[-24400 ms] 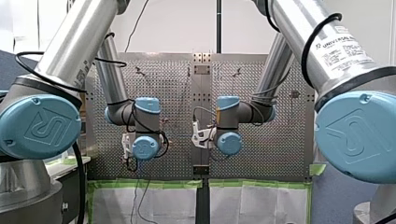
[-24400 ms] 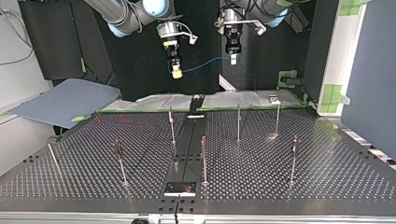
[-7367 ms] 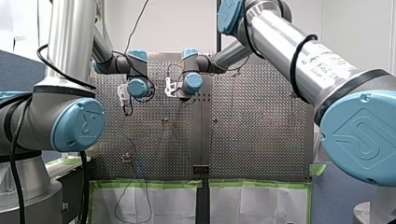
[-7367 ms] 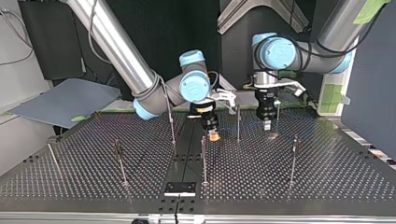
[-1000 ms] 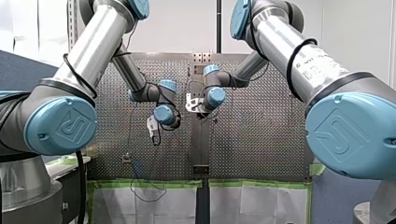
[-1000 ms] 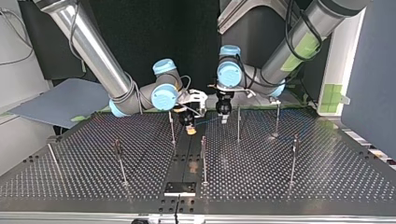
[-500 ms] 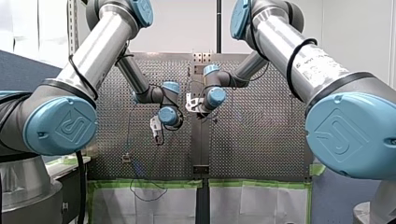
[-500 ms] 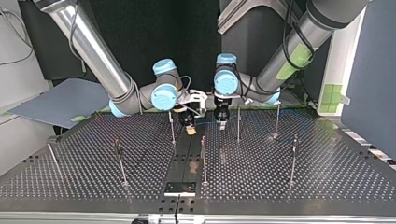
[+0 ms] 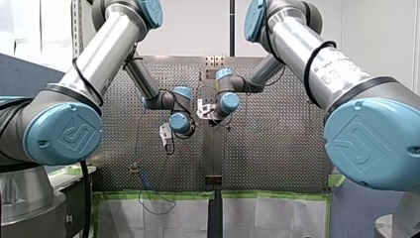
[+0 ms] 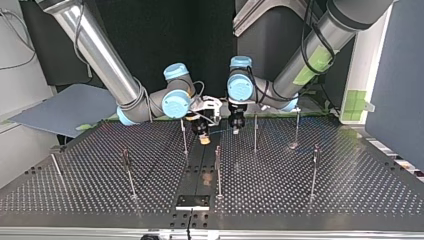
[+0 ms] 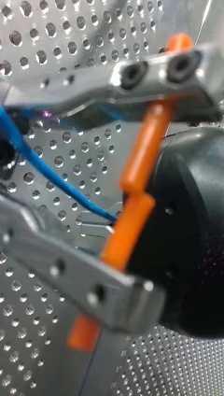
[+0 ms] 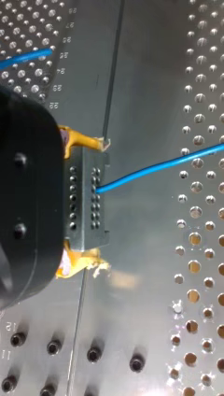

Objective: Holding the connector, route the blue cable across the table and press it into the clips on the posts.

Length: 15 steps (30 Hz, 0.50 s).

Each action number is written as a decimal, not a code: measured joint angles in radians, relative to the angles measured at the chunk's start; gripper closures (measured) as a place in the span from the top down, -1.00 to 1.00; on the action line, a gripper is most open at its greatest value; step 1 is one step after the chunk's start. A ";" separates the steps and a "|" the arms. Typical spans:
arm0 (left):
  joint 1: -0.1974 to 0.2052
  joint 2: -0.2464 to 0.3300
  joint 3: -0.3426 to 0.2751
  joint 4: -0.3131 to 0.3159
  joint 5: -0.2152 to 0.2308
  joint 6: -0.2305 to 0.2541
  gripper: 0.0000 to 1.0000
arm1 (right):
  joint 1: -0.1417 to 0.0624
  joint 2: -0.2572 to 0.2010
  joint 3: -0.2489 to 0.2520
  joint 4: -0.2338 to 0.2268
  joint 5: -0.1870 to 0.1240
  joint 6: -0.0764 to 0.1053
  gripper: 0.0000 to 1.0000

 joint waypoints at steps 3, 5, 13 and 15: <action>-0.002 0.000 0.000 -0.010 0.000 0.000 -0.96 | 0.000 0.000 0.000 0.001 -0.001 0.000 -1.00; -0.002 0.000 0.000 -0.016 -0.001 0.000 -0.96 | 0.000 0.000 0.000 0.001 -0.001 0.000 -1.00; -0.003 0.021 -0.001 -0.057 -0.011 0.001 -0.96 | -0.001 -0.025 -0.001 0.004 -0.001 -0.006 -1.00; -0.005 0.037 -0.001 -0.062 -0.021 0.000 -0.96 | -0.001 -0.040 -0.001 0.005 -0.002 -0.005 -1.00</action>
